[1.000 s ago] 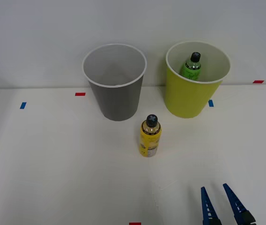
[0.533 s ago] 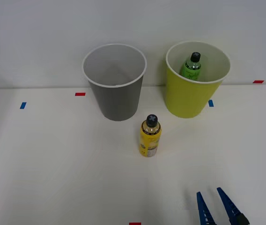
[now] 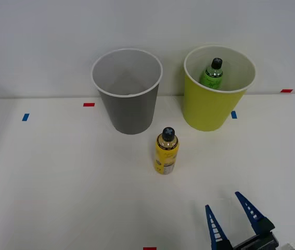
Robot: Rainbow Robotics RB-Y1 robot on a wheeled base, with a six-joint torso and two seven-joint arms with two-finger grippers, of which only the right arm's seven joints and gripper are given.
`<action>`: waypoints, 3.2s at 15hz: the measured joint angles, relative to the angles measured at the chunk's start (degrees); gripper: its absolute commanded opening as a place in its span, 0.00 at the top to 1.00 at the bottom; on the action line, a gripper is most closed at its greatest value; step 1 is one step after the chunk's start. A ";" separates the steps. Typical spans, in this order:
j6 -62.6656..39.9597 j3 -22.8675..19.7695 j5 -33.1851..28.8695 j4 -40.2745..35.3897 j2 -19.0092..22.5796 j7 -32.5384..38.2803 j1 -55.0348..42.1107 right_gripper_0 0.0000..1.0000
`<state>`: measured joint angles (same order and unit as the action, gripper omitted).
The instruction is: Put cans in the gray bin, plastic bottles in the light green bin
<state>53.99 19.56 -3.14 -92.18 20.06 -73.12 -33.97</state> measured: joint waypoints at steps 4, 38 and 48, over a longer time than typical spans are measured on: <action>-2.66 9.67 14.25 -0.05 6.00 -11.54 6.71 0.00; -24.95 24.24 39.44 -0.09 5.85 -29.50 35.24 0.00; -26.83 23.07 40.50 -0.05 5.18 -32.74 36.29 0.00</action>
<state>27.15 42.63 37.36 -92.22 25.24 -105.87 2.31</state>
